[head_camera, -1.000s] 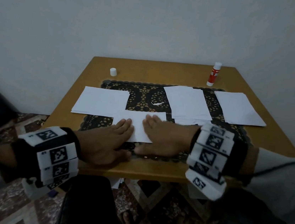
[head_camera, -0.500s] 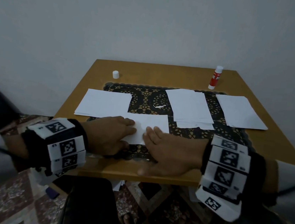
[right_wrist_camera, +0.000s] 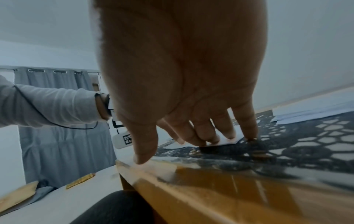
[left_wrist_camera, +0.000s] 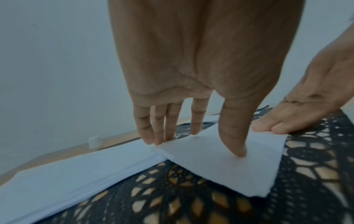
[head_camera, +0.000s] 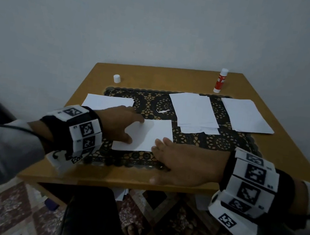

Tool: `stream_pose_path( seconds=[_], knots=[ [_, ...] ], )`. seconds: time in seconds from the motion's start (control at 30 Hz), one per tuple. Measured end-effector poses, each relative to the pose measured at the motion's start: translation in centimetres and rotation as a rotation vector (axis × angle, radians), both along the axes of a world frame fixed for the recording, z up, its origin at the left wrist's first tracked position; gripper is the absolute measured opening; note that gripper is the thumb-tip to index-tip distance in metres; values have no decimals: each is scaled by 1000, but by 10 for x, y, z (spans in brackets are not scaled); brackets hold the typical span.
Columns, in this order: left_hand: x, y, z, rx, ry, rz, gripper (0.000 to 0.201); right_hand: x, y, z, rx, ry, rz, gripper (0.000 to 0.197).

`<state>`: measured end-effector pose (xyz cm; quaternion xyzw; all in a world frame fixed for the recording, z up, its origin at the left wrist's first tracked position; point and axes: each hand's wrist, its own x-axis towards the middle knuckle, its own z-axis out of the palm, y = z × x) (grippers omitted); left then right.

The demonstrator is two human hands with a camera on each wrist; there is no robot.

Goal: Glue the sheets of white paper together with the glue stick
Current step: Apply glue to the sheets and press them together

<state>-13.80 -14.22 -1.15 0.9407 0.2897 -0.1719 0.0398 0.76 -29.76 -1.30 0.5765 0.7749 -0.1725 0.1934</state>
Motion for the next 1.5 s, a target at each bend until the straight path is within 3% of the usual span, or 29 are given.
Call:
stream_pose_path(
  seconds=[0.1,0.2,0.3,0.4,0.43,0.53,0.63,0.7,0.8,0.9,1.0,1.07,1.17,1.23,1.4,1.5],
  knots=[
    [7,6,0,27,72,29,86,-1,-3,2,-9,5,20,80],
    [13,13,3,26,83,76,91,3,-4,3,4,43,3,75],
    [16,17,4,-23,35,151,69,3,-5,-1,54,55,3,69],
    [14,19,7,-10,-116,146,11,8,-4,-8,143,181,-53,53],
    [12,20,9,-12,-157,131,7,10,-3,-9,191,264,-92,46],
    [0,23,19,-74,-221,127,30,18,4,-7,403,447,-285,34],
    [-18,32,33,-139,-300,163,24,26,22,-1,645,552,-526,32],
    [-31,39,43,-139,-349,198,17,28,39,4,597,660,-678,31],
    [-46,49,54,-128,-408,266,24,23,64,6,335,1049,-774,20],
    [-60,69,55,-83,-521,389,17,6,89,9,261,1175,-800,17],
    [-74,89,44,-144,-666,687,19,-12,117,8,216,1249,-909,13],
    [-84,100,32,-269,-681,864,34,-23,134,6,191,1236,-959,13],
    [-94,111,14,-331,-641,925,47,-35,152,-2,154,1152,-1010,19],
    [-97,114,5,-287,-637,897,45,-38,161,-8,141,1048,-1007,20],
    [-95,116,-6,-120,-535,715,17,-40,171,-15,212,762,-871,22],
    [-94,115,-10,-61,-462,633,16,-39,172,-14,214,674,-813,22]
  ],
)
